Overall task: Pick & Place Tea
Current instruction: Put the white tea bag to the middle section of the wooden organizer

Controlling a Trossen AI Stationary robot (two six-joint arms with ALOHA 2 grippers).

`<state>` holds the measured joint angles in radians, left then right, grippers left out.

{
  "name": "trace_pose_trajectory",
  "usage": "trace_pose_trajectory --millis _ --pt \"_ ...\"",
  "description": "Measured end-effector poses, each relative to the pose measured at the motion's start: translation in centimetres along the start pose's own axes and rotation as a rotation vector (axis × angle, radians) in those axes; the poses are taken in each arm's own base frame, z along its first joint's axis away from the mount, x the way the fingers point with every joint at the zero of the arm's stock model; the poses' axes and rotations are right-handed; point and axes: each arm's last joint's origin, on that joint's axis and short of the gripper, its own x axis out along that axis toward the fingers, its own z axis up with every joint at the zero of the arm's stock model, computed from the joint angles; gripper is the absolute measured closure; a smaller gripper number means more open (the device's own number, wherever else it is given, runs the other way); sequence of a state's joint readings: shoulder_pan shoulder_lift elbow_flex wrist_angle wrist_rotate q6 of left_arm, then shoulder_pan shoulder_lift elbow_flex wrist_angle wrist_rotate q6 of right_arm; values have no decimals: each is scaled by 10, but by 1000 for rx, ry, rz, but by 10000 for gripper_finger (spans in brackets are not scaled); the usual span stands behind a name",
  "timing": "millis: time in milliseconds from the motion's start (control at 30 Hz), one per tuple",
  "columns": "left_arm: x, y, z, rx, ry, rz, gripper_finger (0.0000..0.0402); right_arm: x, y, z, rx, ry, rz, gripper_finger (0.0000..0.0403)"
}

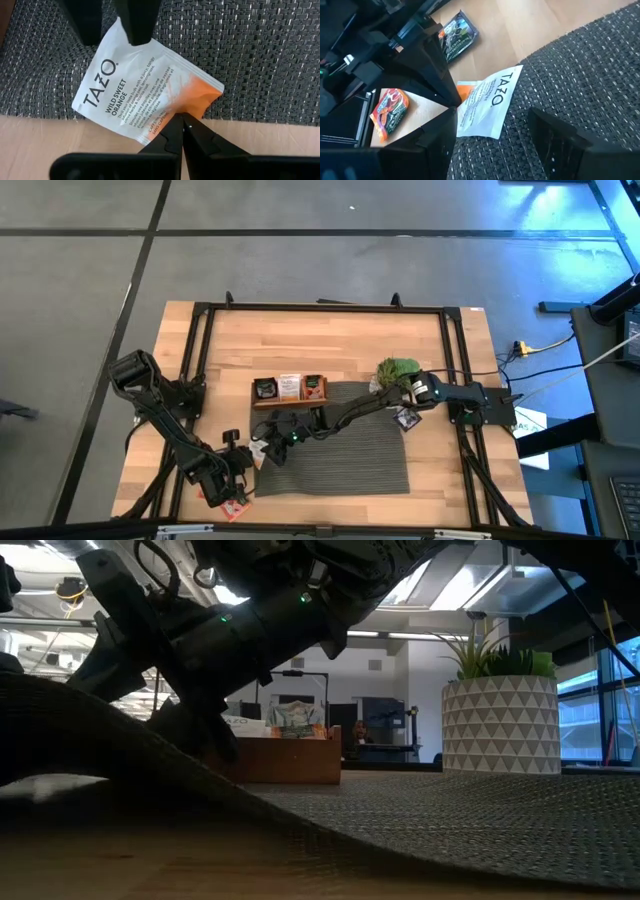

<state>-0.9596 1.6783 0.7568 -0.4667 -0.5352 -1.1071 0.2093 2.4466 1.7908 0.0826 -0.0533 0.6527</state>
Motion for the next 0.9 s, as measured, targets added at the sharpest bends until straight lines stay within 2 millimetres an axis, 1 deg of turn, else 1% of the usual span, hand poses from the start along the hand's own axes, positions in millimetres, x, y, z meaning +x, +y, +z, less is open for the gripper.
trace_pose_trajectory --millis 200,400,500,600,900 --pt "0 0 0 -8 -4 1 398 0 1 -1 44 31 39 160" --pt "0 0 0 -14 -5 2 398 0 3 -1 46 23 53 160" --pt "0 0 0 -16 -6 2 398 0 2 -2 48 32 43 168" --pt "0 0 0 -16 -6 3 398 3 0 -3 49 26 44 193" --pt "0 0 0 -16 -8 4 398 3 -2 -2 51 21 32 299"
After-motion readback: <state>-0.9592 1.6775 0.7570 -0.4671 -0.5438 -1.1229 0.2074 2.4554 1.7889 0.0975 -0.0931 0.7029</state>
